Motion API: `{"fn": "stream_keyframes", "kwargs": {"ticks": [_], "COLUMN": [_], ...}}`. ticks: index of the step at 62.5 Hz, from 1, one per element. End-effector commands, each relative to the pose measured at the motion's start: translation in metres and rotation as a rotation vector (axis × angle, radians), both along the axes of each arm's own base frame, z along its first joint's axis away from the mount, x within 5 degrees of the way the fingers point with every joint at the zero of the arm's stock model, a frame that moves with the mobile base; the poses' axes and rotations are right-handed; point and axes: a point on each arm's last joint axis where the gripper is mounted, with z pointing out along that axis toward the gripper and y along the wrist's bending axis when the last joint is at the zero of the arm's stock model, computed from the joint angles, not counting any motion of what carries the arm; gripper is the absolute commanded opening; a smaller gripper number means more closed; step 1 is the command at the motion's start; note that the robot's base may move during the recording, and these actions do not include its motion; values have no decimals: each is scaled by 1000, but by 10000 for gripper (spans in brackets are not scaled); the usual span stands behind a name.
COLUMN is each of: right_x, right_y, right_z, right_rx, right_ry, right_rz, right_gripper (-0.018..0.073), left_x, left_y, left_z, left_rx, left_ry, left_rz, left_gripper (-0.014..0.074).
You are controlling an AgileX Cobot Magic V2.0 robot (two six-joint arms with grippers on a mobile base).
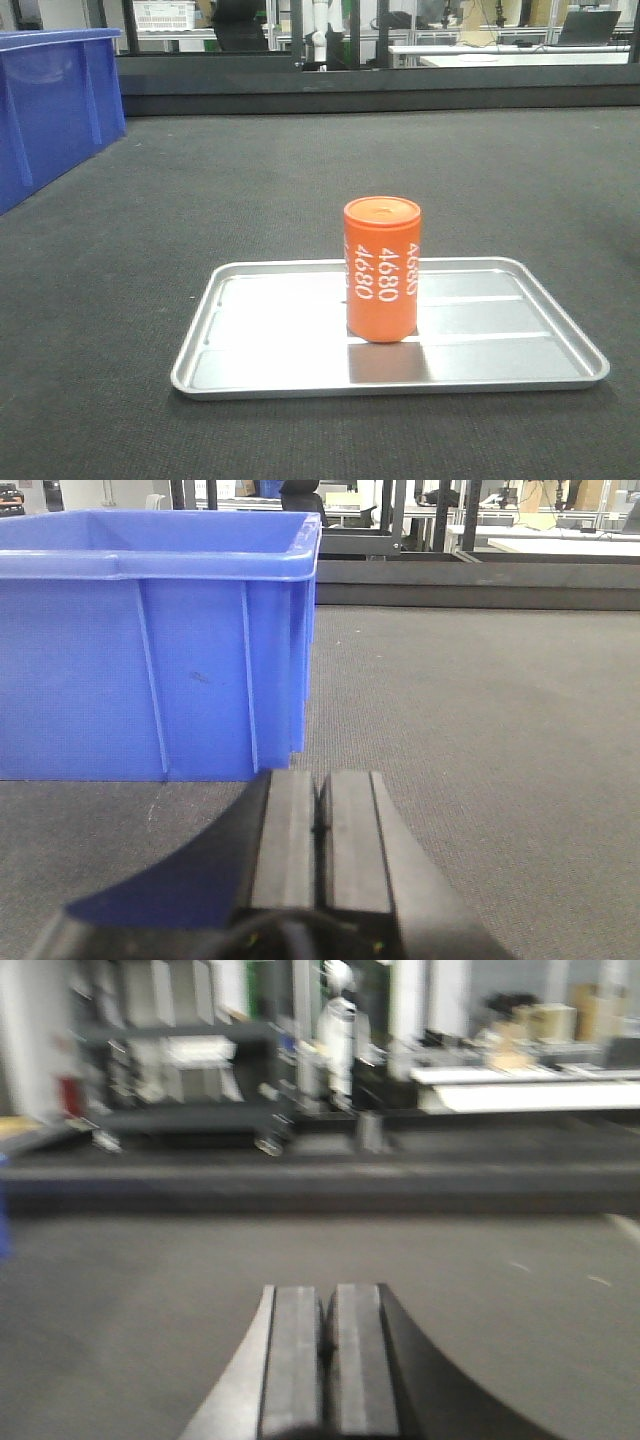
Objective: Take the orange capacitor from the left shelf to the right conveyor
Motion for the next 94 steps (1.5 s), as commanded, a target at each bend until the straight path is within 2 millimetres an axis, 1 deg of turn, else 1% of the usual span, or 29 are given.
{"fn": "stream_keyframes", "kwargs": {"ticks": [1, 12, 19, 20, 28, 35, 36, 41, 45, 52, 67, 71, 81, 86, 94], "right_x": [-18, -55, -79, -84, -108, -121, -121, -109, -104, -99, -95, -94, -95, -95, -95], "right_y": [-8, -14, -12, -12, -10, -9, -9, -10, -10, -10, -10, -10, -9, -9, -8], "right_z": [18, 20, 16, 15, -5, -36, -40, -61, -76, -94, -111, -122, -131, -131, -125], "right_rx": [-64, -109, -94, -86, -59, -59, -53, -53, -35, -26, -22, 11, 95, 99, 60], "right_ry": [-71, -50, -96, -115, -189, -221, -222, -153, -103, -48, -7, 10, 108, 109, 45], "right_rz": [-67, -134, -134, -134, -131, -131, -130, -122, -113, -111, -110, -108, -92, -90, -62], "right_gripper": [51, 51, 51, 51, 51, 51, 51, 51, 51, 51, 51, 51, 51, 51, 51], "left_x": [0, 0, 0, 0, 0, 0, 0, 0, 0, 0, 0, 0, 0, 0, 0], "left_y": [0, 0, 0, 0, 0, 0, 0, 0, 0, 0, 0, 0, 0, 0, 0], "left_z": [1, 1, 1, 1, 1, 1, 1, 1, 1, 1, 1, 1, 1, 1, 1], "left_rx": [-7, -7, -7, -7, -7, -7, -7, -7, -7, -7, -7, -7, -7, -7, -7], "left_ry": [-76, -76, -76, -76, -76, -76, -76, -76, -76, -76, -76, -76, -76, -76, -76], "left_rz": [1, 1, 1, 1, 1, 1, 1, 1, 1, 1, 1, 1, 1, 1, 1], "left_gripper": [-126, -126, -126, -126, -126, -126, -126, -126, -126, -126, -126, -126, -126, -126, -126]}}
